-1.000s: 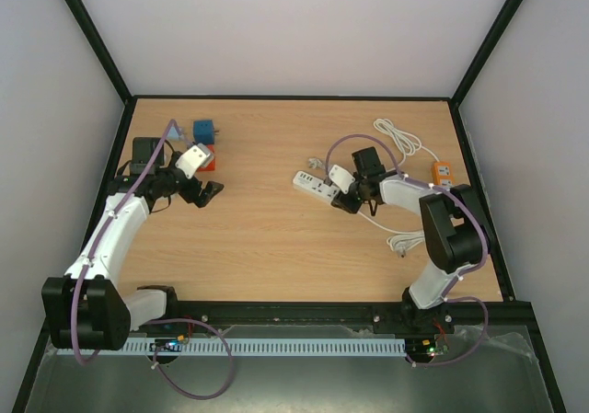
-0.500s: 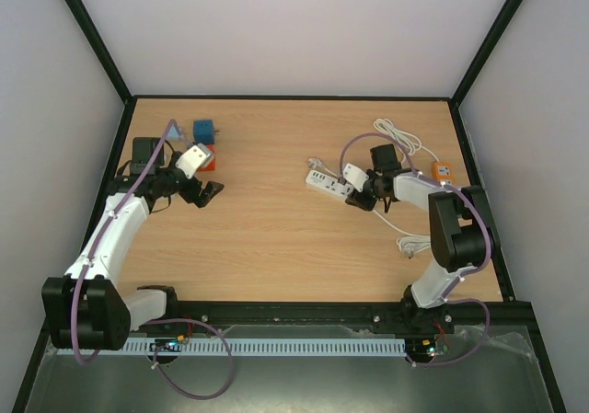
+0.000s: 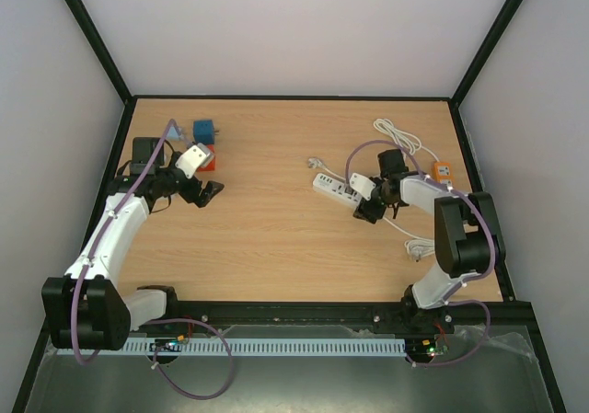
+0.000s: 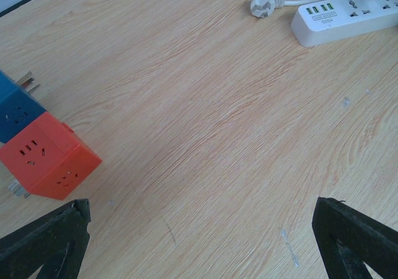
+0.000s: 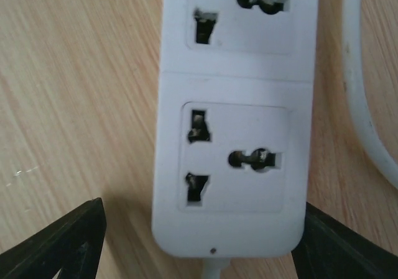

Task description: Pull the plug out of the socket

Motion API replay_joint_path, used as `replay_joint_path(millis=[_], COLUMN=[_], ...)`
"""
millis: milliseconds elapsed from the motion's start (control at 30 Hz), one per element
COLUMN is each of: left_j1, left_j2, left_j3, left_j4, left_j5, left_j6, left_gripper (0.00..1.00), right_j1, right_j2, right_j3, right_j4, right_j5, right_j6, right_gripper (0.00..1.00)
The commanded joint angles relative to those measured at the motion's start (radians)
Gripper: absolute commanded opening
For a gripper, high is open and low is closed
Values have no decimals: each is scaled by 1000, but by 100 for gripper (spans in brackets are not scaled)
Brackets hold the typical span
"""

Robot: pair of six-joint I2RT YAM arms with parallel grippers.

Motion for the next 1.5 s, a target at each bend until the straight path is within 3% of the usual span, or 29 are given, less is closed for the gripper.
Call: replay_joint_path(millis=[0,400,667,900,1100,1333,1467], left_j1=[2,5,31,164,274,355,363], left_j2=[1,55,123,150,163,138,88], left_j3=[6,158,326,405,409,304,205], left_j4=[2,-86,-124,-95,-72,-28,-1], left_j5=[20,-1,14,96,91,50,-49], left_j6=[-13,-13,-128,-293,-383,-394,-356], left_gripper=[99,99,100,100,99,99,100], right_j1=[-4,-3,-2,-4,-38,-228,-326], right_j2=[-68,-191,-270,-326,-382,-427,-433], right_j3=[24,217,317,324,273,134,55], right_j4=[-94,-196,-119,32,158,289,275], right_j5=[-25,-201,-294,-290,-277,-354,-406], right_j6=[8,183,452,727,892,1029,1005], right_gripper=[81,100,98,98,98,98,98])
